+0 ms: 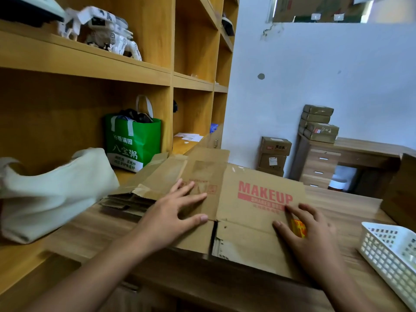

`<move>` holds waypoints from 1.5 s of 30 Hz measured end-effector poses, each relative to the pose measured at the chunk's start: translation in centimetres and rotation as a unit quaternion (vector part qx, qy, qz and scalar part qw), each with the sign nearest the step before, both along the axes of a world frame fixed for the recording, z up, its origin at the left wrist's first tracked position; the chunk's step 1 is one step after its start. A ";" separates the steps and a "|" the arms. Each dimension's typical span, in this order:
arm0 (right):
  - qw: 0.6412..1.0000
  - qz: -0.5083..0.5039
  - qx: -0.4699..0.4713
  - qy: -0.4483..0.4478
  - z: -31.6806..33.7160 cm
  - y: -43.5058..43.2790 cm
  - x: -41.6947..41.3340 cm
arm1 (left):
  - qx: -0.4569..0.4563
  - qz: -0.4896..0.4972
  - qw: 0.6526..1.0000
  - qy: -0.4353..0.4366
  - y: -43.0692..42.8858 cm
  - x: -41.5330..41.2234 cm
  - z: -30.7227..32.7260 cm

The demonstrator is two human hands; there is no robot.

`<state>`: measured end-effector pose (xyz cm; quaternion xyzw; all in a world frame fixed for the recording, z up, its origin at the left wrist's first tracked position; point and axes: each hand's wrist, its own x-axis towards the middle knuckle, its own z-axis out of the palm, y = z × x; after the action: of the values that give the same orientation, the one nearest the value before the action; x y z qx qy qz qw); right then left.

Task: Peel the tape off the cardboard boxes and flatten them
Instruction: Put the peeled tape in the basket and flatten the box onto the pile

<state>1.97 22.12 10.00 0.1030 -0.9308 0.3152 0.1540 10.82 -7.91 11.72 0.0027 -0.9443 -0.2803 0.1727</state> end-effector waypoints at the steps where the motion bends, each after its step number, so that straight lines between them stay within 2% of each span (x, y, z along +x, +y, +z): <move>1: 1.000 0.007 0.001 -0.001 0.4 -1.1 -0.4 | 0.003 0.006 1.000 0.006 -1.1 -0.1 0.2; 13: 0.994 0.109 0.028 -0.002 2.7 -15.6 -6.8 | 0.038 0.062 0.997 0.015 -15.0 -3.9 1.0; 18: 0.992 0.111 0.063 -0.016 1.7 -19.4 -9.7 | 0.034 0.066 0.997 -0.002 -18.8 -7.0 0.3; 22: 0.987 0.107 0.113 -0.039 -0.2 -21.1 -11.5 | 0.010 0.057 0.997 -0.051 -20.6 -9.4 -1.4; 30: 0.962 0.117 0.216 -0.117 -3.3 -21.1 -11.5 | -0.049 0.068 0.986 -0.144 -20.0 -11.2 -4.3; 37: 0.961 0.155 0.210 -0.091 -3.7 -22.6 -12.1 | -0.102 0.117 0.978 -0.141 -17.8 -12.3 -4.3; 40: 0.963 0.176 0.179 -0.104 -3.4 -23.2 -12.3 | -0.108 0.096 0.980 -0.138 -17.1 -12.9 -4.0; 42: 0.956 0.195 0.197 -0.093 -3.6 -23.3 -12.4 | -0.099 0.059 0.983 -0.142 -16.7 -12.8 -3.8; 45: 0.941 0.213 0.246 -0.098 -3.9 -23.3 -12.4 | -0.134 0.028 0.977 -0.166 -16.5 -12.8 -4.0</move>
<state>-10.45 -1.15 6.10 0.3021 -0.9460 0.1106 -0.0389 -1.97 -24.39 7.70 0.0529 -0.9883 -0.1417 0.0199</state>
